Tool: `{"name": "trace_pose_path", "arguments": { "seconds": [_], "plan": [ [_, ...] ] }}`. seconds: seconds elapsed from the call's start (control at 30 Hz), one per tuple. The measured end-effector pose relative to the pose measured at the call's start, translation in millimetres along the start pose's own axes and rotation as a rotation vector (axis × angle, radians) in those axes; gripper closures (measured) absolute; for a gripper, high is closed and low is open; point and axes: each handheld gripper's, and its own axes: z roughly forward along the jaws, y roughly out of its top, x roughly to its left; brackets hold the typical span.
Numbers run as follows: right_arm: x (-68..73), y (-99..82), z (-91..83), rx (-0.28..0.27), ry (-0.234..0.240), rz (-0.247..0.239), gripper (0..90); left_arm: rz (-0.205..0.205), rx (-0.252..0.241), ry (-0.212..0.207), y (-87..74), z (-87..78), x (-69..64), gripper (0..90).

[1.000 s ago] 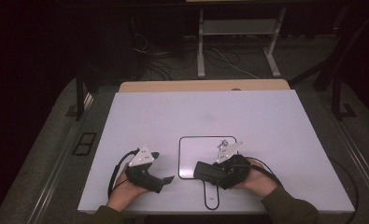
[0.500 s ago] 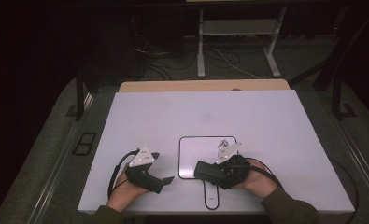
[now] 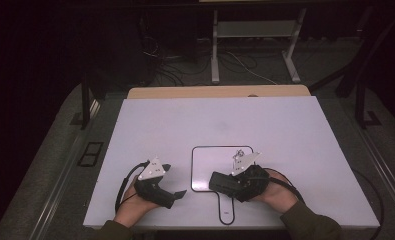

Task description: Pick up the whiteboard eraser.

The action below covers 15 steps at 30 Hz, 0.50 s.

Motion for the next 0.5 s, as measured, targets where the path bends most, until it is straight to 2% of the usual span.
{"name": "trace_pose_path", "arguments": {
  "seconds": [0.17,0.4,0.43,0.5],
  "plan": [
    [-1.8,0.6,-3.7,-0.001,-0.004,-0.014,38.8,0.001,-0.002,0.000,0.0,-0.5,-0.7,0.0],
    [-7.0,1.1,-9.0,-0.003,0.019,0.015,38.8,0.004,-0.002,-0.003,0.2,-0.2,-1.1,0.0],
    [-9.6,0.9,-11.4,-0.006,0.019,0.030,38.8,0.003,-0.003,-0.003,0.2,-0.2,-1.1,0.0],
    [-12.3,0.5,-14.7,-0.012,0.009,0.027,38.8,0.003,-0.003,-0.003,0.2,-0.3,-1.1,0.0]
  ]
}}
